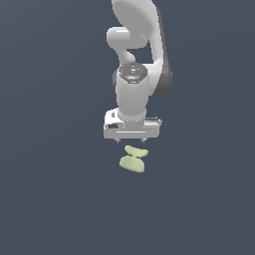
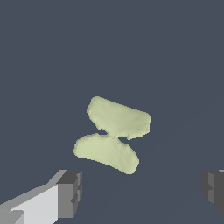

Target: Pick up the object and move it to a goal position.

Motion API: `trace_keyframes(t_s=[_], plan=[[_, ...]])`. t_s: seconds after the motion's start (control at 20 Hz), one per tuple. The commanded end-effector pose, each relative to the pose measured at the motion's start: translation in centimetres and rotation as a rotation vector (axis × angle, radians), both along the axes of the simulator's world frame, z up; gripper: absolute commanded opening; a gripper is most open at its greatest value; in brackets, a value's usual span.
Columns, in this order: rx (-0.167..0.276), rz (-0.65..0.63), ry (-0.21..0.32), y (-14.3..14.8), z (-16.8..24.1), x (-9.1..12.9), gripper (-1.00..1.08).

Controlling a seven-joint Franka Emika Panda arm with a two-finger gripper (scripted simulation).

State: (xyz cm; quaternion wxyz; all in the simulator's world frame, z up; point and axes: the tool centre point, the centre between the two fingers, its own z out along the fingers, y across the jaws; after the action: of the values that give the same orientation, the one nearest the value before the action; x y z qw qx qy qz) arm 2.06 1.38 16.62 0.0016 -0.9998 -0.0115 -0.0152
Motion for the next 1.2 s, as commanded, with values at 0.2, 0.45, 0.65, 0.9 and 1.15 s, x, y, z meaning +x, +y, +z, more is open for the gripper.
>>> trace_keyframes(t_s=[0.2,0.45,0.65,0.9,1.15], plan=[[0.004,-0.110,0.011,0.7,-2.9,0.4,1.00],[0.005,-0.214,0.020,1.3,-5.7,0.7,1.00],[0.004,-0.277,0.026,1.6,-7.4,0.8,1.00],[0.002,-0.325,0.029,1.9,-8.7,0.8,1.00],[0.002,-0.341,0.031,1.9,-9.2,0.8,1.00]])
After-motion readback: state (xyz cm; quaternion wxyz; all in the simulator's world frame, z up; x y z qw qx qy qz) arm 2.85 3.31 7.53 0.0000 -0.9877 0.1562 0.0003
